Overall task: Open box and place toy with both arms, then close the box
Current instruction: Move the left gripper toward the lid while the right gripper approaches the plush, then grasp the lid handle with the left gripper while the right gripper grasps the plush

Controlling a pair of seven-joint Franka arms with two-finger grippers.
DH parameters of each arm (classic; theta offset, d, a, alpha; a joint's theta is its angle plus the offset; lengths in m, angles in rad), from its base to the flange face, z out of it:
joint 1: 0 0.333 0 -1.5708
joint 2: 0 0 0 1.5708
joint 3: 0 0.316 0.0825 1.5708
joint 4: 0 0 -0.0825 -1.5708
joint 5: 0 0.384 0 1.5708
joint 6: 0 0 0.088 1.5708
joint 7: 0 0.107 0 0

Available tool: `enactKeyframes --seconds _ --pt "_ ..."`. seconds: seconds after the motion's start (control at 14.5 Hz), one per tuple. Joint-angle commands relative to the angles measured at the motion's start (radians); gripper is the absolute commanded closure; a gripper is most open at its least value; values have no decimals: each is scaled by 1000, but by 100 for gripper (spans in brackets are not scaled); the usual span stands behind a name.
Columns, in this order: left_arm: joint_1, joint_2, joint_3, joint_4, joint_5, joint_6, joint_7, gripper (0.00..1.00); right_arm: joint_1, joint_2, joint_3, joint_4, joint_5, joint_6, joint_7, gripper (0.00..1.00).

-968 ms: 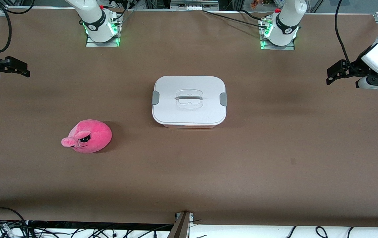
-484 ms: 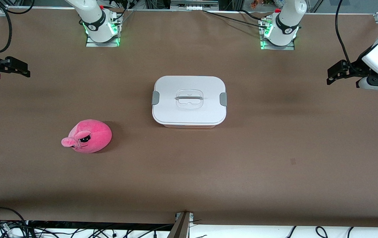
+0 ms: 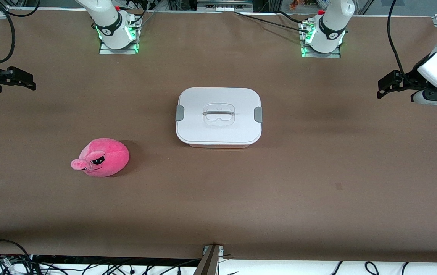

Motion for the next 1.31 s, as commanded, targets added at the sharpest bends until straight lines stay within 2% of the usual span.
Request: enactKeyframes --seconds 0.0,0.21,0.35,0.48,0.62,0.69,0.9,1.11,1.24 --pt "-21 19 -24 39 5 -80 21 0 -5 22 6 27 -11 -7 14 0" --pt "-63 30 -76 41 -8 -79 26 0 -4 51 7 25 -15 20 19 0" --pt "-92 76 -127 70 -8 -62 24 0 -1 76 7 24 -11 63 16 0" --pt "-129 183 -168 190 -7 -59 24 0 -1 121 7 25 -8 70 13 0" --pt "-179 328 -173 319 -8 -61 27 0 4 152 12 25 -6 77 10 0" --pt "-198 362 -176 341 -8 -61 35 0 19 161 19 24 -7 90 10 0" --pt "-290 409 -177 347 -8 -42 174 0 41 212 24 7 -6 135 -28 0" --pt "-334 470 -220 334 -38 59 268 0 41 257 24 -51 31 250 -107 0" --pt "-389 499 -219 334 -28 106 276 0 41 278 24 -102 37 344 -134 0"
